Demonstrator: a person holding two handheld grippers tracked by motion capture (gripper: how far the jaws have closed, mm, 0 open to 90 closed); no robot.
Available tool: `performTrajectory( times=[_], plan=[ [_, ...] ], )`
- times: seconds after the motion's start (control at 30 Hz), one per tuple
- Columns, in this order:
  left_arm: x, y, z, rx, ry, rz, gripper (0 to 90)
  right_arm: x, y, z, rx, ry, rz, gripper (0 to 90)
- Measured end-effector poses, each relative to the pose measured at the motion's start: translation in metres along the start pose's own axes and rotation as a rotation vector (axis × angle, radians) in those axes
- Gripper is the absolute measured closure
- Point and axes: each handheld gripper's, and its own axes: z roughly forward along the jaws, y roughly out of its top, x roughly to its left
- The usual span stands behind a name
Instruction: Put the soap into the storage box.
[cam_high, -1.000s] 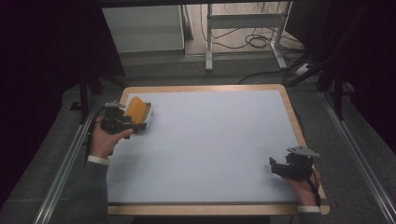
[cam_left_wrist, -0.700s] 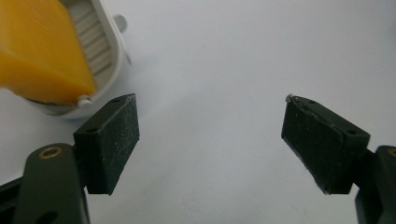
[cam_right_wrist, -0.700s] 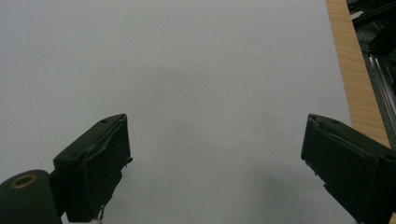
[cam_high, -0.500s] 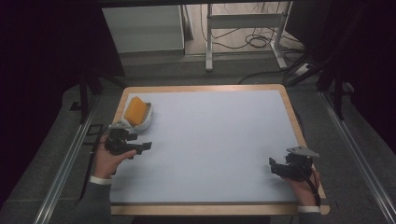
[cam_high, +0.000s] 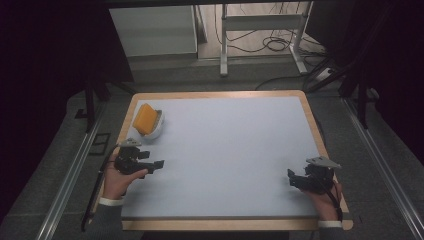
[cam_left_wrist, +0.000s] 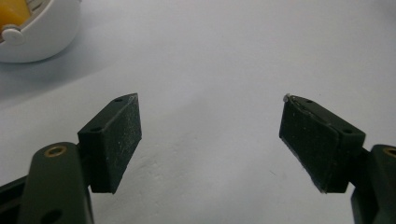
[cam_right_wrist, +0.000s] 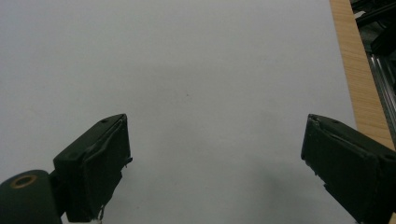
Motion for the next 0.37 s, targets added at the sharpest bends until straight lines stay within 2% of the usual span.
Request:
performTrajectory(
  times=[0.17,0.37],
  plan=[
    [-0.0018,0.0002,0.0029,0.011,0.017,0.005,20.7,-0.0002,-0.0003,0.0006,-0.001,-0.002,0.002,8.1],
    [-0.0025,0.0018,0.0037,0.013,0.008,0.009,20.5,0.0000,0.0003,0.0002,-0.003,-0.005,0.001,8.1]
  ],
)
